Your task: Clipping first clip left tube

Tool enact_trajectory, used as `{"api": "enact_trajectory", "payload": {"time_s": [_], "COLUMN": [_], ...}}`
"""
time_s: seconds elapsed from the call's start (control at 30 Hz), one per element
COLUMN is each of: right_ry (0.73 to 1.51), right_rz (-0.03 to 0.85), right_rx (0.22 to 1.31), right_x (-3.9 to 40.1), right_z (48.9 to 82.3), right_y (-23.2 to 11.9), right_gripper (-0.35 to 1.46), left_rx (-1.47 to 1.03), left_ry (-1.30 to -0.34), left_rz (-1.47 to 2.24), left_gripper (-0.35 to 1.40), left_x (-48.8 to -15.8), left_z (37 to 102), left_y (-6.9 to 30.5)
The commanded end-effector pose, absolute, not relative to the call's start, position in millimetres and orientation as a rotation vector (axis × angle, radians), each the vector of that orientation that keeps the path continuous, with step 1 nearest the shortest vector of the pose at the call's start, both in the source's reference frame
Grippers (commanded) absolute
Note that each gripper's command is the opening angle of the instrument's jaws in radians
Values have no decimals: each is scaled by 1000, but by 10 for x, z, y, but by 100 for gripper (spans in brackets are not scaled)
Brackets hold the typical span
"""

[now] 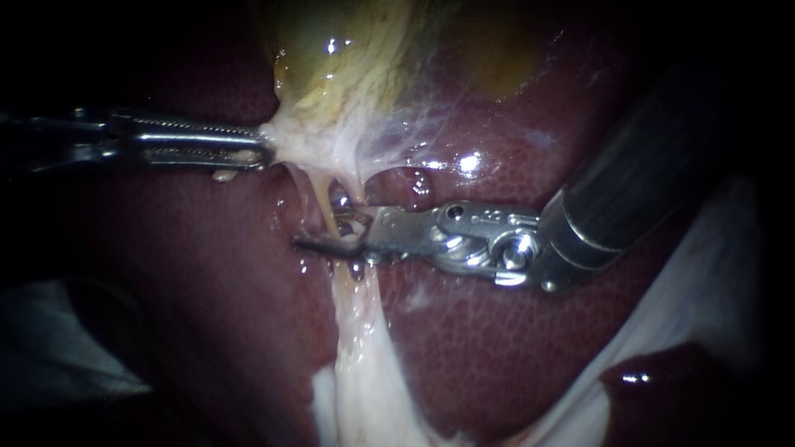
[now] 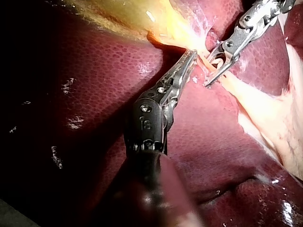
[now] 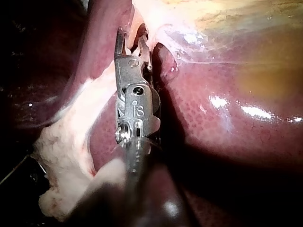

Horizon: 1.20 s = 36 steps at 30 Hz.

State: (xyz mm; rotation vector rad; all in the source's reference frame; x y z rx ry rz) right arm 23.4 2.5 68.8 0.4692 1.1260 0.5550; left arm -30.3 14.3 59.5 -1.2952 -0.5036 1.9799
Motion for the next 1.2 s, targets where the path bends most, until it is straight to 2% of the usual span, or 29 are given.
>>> {"api": "enact_trajectory", "payload": {"time_s": [0.03,0.3,0.43,0.7,0.87,1.2], "right_ry": [1126,1140,1166,1194,1217,1238], "right_rz": [555,560,567,564,510,470], "right_rx": [469,465,459,471,525,660], "right_x": [234,235,238,235,233,233], "right_z": [687,689,690,687,685,677], "right_y": [25,27,28,32,29,23], "right_gripper": [5,36,45,50,50,50], "left_rx": [-1296,-1296,-1296,-1297,-1297,-1298], "left_ry": [-504,-505,-506,-508,-508,-509], "left_rz": [1980,1980,1980,1981,1981,1981], "left_gripper": [-35,-35,-35,-35,-35,-35], "left_x": [-303,-301,-300,-298,-297,-296], "left_z": [595,595,595,594,594,595], "left_y": [143,143,143,143,143,143]}}
